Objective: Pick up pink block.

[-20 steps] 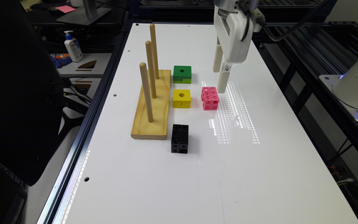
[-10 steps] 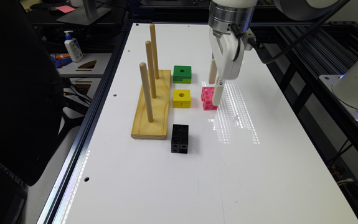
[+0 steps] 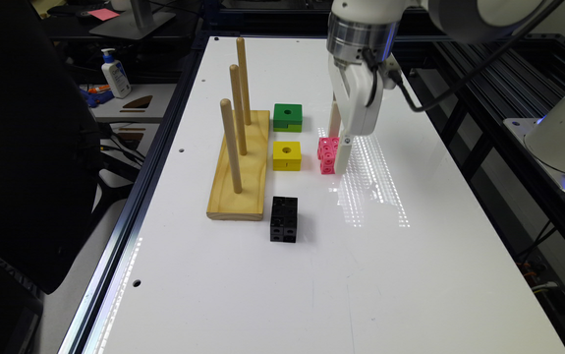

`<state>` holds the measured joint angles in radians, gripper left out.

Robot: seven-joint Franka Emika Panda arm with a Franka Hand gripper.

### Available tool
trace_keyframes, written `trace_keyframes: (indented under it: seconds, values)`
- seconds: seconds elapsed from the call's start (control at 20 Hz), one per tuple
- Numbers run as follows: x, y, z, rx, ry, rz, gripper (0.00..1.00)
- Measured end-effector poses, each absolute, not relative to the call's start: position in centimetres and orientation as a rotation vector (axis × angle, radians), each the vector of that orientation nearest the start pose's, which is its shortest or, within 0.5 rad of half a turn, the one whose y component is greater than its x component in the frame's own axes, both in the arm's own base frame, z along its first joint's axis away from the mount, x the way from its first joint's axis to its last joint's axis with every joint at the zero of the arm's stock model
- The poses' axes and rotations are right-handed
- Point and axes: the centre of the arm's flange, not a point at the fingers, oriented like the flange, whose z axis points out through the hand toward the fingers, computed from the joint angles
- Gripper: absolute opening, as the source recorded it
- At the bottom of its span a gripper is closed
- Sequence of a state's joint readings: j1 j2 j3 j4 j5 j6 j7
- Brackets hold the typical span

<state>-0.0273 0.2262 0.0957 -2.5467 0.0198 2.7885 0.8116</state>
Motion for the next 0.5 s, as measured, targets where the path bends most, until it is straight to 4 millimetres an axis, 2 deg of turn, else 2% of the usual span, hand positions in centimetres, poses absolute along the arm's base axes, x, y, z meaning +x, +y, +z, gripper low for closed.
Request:
trace_keyframes:
  seconds: [0.35,0.5]
  values:
    - [45.7,3.3,17.1,-2.883,1.161,0.009,1.0]
    - [45.9,3.3,17.1,-2.88,1.161,0.0,1.0]
